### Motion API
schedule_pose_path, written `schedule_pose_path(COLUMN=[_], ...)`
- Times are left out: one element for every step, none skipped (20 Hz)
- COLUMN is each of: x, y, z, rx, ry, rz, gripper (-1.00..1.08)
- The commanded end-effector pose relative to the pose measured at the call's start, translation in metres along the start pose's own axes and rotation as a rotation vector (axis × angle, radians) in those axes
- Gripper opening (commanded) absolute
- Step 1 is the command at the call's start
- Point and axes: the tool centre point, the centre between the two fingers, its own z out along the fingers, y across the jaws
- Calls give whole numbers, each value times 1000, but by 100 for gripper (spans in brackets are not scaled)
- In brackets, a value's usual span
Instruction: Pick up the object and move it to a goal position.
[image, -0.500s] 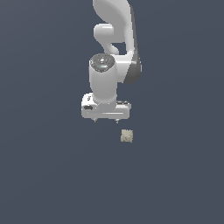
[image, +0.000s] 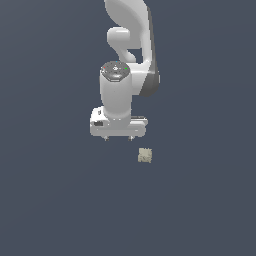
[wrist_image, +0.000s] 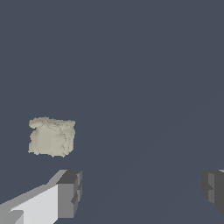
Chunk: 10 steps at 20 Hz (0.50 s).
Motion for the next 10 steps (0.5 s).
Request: schedule_pose_path(x=[1,1,1,1,1,1,2,2,2,3], y=[2,2,1,1,0,-1,-3,-5,-8,-12], z=[0,0,0,0,1,1,2,4,6,7], rx=[-6,-5,-4,-4,-4,-3,-3,-2,-2,-1], ry=[3,2,2,2,2,2,2,1,1,1], rz=[-7,-6,-5,-4,-3,-2,1,3,7,11], gripper=[100,100,100,100,100,100,100,100,100,100])
